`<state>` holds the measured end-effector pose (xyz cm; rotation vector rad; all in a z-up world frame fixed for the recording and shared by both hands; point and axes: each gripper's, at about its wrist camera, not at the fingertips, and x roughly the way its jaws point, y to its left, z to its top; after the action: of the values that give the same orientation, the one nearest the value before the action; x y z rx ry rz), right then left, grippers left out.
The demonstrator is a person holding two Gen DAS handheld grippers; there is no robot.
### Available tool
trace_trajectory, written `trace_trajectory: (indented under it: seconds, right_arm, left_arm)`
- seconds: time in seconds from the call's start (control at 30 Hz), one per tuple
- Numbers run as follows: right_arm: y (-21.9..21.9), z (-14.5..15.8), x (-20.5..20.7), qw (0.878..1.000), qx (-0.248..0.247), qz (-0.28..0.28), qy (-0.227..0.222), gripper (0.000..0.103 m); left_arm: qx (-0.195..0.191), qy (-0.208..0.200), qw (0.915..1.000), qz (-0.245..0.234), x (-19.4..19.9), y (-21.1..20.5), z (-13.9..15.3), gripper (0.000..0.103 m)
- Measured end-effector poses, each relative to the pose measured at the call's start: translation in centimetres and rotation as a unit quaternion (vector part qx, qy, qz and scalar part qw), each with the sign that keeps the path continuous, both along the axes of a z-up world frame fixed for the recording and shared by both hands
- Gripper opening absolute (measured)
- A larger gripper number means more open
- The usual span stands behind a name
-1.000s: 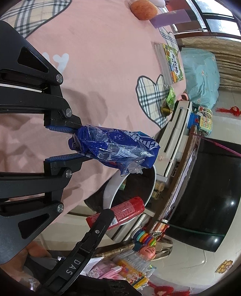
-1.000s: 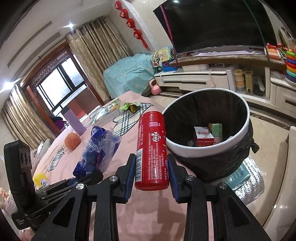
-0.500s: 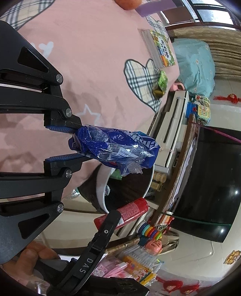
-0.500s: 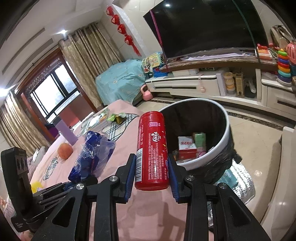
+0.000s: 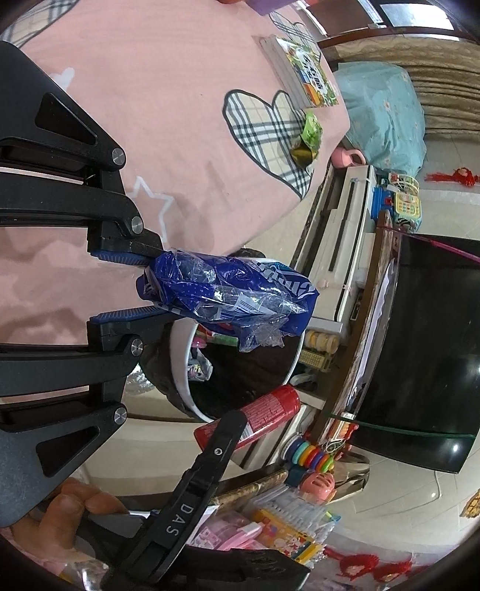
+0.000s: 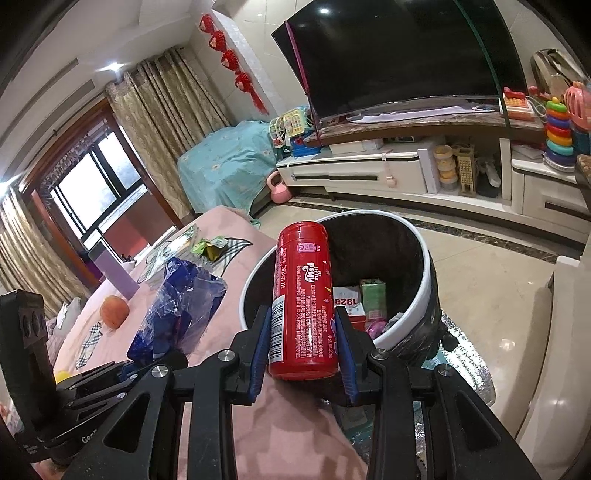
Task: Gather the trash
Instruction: 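Carry the blue bag and red can over the trash bin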
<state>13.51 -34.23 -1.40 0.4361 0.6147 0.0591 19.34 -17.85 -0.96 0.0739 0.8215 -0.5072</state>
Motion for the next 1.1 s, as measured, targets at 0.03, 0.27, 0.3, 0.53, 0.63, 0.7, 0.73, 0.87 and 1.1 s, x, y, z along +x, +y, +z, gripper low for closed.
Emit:
trace_trajectory:
  seconds: [0.03, 0.27, 0.3, 0.53, 0.63, 0.7, 0.73, 0.87, 1.1]
  right_arm:
    - [0.0, 0.1, 0.1, 1.000, -0.001, -0.001, 0.000, 0.034]
    - [-0.8, 0.0, 1.6, 1.000, -0.009, -0.002, 0.009, 0.034]
    - [-0.9, 0.0, 1.8, 1.000, -0.011, -0.003, 0.011, 0.034]
    - [-1.2, -0.6, 3.1, 1.000, -0.017, -0.002, 0.025, 0.034]
    - [-1.6, -0.8, 3.5, 0.999, -0.018, -0.002, 0.029, 0.034]
    - [-1.7, -1.0, 3.6, 0.999, -0.018, -0.002, 0.032, 0.034]
    - [-1.7, -1.0, 3.7, 0.999, -0.017, -0.002, 0.033, 0.034]
    - [-2.3, -1.2, 4.2, 0.999, -0.016, -0.002, 0.039, 0.034]
    - [-2.5, -1.3, 4.5, 0.999, -0.017, 0.000, 0.043, 0.034]
  left_arm:
    - [0.001, 0.000, 1.0000, 0.000, 0.2, -0.2, 0.0, 0.018]
    - [0.010, -0.002, 0.9999, -0.008, 1.3, -1.5, 0.4, 0.018]
    - [0.011, -0.002, 0.9999, -0.009, 1.5, -1.7, 0.5, 0.018]
    - [0.016, 0.002, 0.9998, -0.014, 2.8, -2.9, 0.3, 0.018]
    - [0.019, 0.006, 0.9997, -0.015, 3.2, -3.3, 0.1, 0.018]
    - [0.021, 0.007, 0.9996, -0.016, 3.5, -3.6, 0.0, 0.018]
    - [0.021, 0.009, 0.9996, -0.016, 3.7, -3.7, 0.0, 0.018]
    - [0.022, 0.014, 0.9995, -0.017, 4.1, -4.0, -0.2, 0.018]
    - [0.030, 0.014, 0.9992, -0.022, 4.4, -4.8, -0.4, 0.018]
